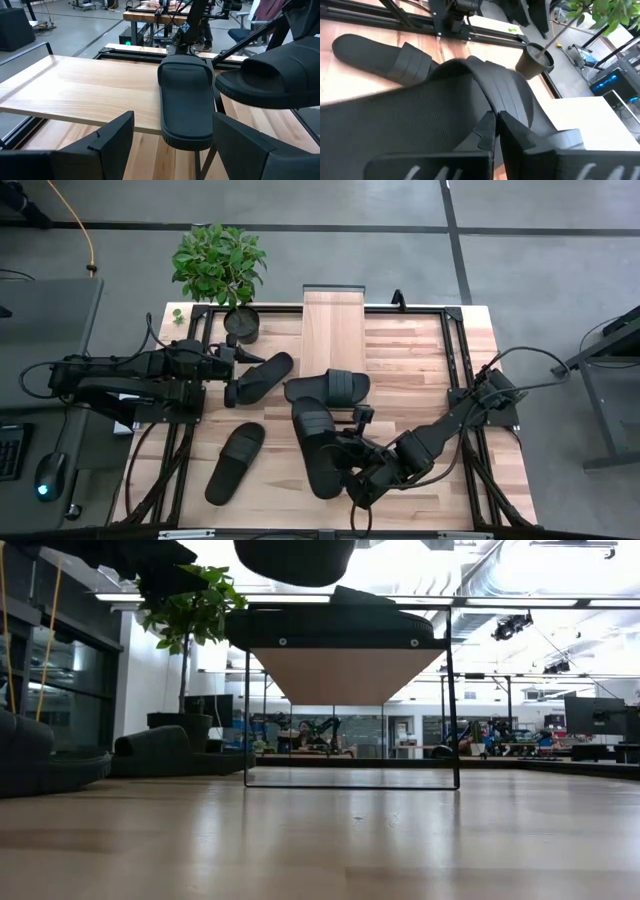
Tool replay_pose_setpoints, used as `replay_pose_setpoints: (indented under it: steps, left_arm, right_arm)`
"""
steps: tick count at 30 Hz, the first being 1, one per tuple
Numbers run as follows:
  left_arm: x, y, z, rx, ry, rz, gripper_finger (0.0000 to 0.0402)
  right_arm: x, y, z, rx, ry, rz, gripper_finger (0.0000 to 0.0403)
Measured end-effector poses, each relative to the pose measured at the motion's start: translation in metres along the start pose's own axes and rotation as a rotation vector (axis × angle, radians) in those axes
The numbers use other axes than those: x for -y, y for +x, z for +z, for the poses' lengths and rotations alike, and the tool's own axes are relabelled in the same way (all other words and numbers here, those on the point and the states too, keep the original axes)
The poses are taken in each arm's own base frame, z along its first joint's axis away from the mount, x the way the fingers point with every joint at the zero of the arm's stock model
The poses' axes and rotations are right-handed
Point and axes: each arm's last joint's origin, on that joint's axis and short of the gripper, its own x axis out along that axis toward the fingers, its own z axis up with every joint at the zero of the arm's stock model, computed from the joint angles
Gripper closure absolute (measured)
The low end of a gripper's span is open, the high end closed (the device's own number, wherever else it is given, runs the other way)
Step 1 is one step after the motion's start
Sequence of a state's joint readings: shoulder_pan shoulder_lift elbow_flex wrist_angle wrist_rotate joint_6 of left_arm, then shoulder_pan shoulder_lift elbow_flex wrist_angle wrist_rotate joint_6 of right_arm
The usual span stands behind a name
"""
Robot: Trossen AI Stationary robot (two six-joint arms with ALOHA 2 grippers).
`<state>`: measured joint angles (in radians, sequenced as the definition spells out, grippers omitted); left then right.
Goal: Pick and place slides into the shelf
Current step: Put the bottom right black slipper on the shelf
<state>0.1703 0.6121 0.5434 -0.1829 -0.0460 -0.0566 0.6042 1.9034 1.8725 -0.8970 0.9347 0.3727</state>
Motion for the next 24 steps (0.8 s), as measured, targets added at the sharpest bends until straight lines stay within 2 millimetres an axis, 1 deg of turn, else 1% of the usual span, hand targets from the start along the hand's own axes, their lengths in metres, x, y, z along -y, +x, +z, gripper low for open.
replay_pose_setpoints:
  steps: [4,10,16,21,24]
  left_arm:
    - [0.0,0.0,0.0,0.0,0.0,0.0,0.0151]
    - [0.0,0.0,0.0,0.001,-0.003,0.0,0.0151]
    - [0.0,0.0,0.0,0.002,0.009,0.0,0.0151]
    - [0.0,0.0,0.0,0.002,0.129,-0.001,0.0151]
    - [0.0,0.0,0.0,0.002,0.139,-0.001,0.0151]
  right_arm:
    - [0.005,0.005,0.004,0.004,-0.005,-0.019,0.0403]
    - [0.021,0.009,0.02,0.023,0.019,-0.047,0.0403]
    - [0.042,0.013,0.035,0.033,0.046,-0.104,0.0403]
    - [0.063,0.023,0.041,0.011,0.081,-0.166,0.0403]
    - [0.076,0.03,0.044,-0.009,0.111,-0.2,0.0403]
